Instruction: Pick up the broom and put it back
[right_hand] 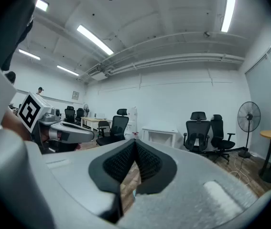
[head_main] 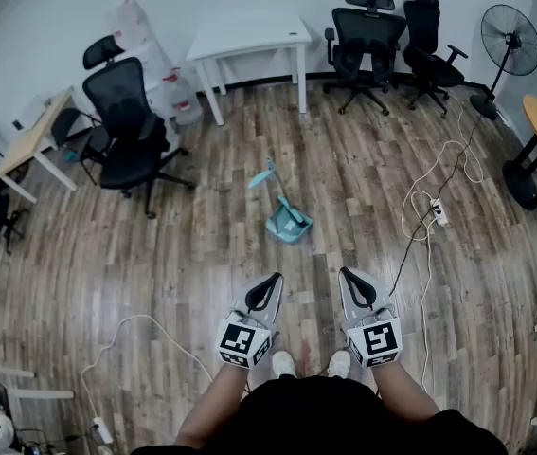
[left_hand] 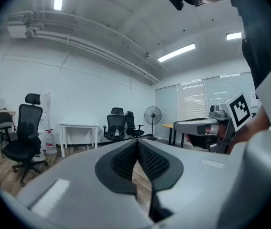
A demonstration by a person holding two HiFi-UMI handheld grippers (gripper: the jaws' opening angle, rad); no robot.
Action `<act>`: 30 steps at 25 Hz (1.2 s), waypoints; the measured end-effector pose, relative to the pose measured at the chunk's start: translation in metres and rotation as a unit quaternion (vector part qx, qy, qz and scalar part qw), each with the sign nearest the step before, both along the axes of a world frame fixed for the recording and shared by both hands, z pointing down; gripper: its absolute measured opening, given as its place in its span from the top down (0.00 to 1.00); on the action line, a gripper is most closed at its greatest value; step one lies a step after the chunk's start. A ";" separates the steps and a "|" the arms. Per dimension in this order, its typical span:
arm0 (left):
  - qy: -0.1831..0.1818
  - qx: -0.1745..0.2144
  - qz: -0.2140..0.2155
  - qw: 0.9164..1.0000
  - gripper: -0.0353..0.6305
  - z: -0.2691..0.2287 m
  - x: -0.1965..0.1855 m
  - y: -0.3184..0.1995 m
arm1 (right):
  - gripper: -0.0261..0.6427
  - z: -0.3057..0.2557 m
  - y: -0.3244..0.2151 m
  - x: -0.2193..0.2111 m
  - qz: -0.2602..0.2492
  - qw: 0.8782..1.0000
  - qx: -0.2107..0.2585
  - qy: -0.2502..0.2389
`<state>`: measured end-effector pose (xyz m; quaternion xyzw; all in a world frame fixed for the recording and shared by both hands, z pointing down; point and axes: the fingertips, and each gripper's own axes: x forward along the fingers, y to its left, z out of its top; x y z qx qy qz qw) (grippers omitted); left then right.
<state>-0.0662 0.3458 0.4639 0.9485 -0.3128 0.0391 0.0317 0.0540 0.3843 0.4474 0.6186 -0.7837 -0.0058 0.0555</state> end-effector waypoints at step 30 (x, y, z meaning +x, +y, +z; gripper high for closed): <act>-0.011 -0.014 0.014 1.000 0.92 0.020 -0.037 -0.085 | 0.96 0.009 -0.072 -0.006 0.054 0.998 0.004 -0.021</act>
